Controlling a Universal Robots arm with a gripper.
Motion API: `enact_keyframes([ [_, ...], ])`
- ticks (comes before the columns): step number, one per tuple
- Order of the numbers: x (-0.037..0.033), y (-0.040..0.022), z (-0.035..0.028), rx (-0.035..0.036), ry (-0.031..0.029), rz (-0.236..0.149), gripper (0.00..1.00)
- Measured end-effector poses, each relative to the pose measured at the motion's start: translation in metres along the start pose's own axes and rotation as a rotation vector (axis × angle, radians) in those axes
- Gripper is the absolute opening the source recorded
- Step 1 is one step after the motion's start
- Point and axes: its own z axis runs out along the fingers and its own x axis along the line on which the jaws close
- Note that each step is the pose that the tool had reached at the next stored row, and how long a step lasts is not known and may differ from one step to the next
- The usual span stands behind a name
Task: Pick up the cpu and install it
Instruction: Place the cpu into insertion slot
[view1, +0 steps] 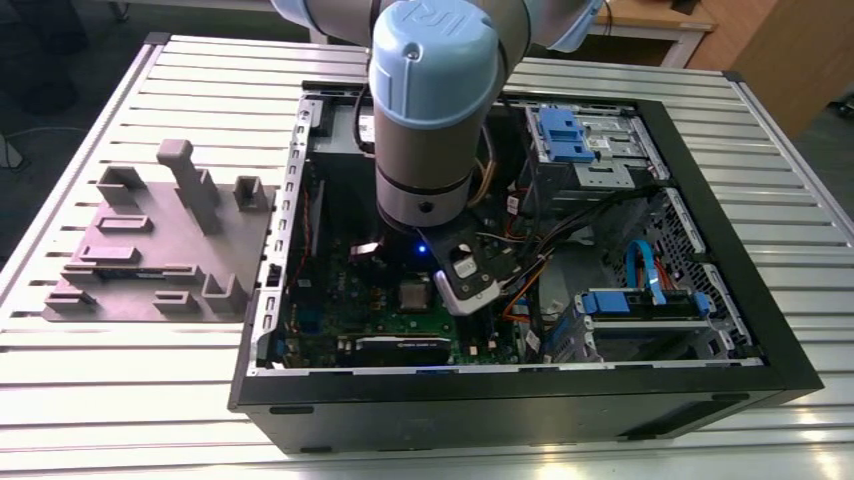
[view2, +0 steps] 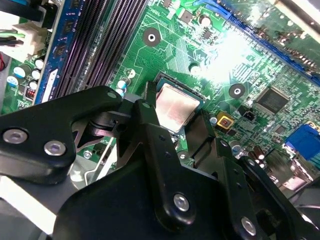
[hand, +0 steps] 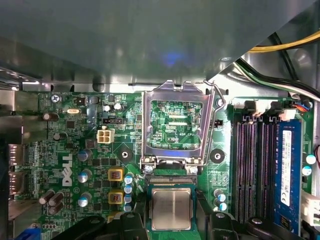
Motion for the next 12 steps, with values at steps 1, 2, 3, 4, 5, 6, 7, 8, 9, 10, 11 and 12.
enact_keyframes([
  [1,0.0,0.0,0.0005,-0.0003,0.0001,0.0,0.47],
  [2,0.0001,-0.0001,0.001,-0.0006,0.0003,0.0,0.47],
  [3,0.0001,-0.0001,0.0013,-0.0009,0.0002,0.0,0.47],
  [4,0.0,0.0,0.0014,-0.0014,0.0001,0.0,0.47],
  [5,0.0,0.0001,0.0017,-0.0019,-0.0002,0.0,0.47],
  [6,0.0,0.0001,0.0017,-0.002,-0.0002,0.0,0.47],
  [7,0.0,0.0001,0.0017,-0.002,-0.0002,0.0,0.47],
  [8,0.0,0.0001,0.0017,-0.0019,-0.0002,0.0,0.47],
  [9,0.0,0.0001,0.0017,-0.0019,-0.0002,0.0,0.47],
  [10,0.0,0.0001,0.0017,-0.0019,-0.0002,0.0,0.47],
  [11,0.0,0.0001,0.0018,-0.0019,-0.0002,0.0,0.47],
  [12,0.0,0.0001,0.0019,-0.0019,-0.0002,0.0,0.47],
])
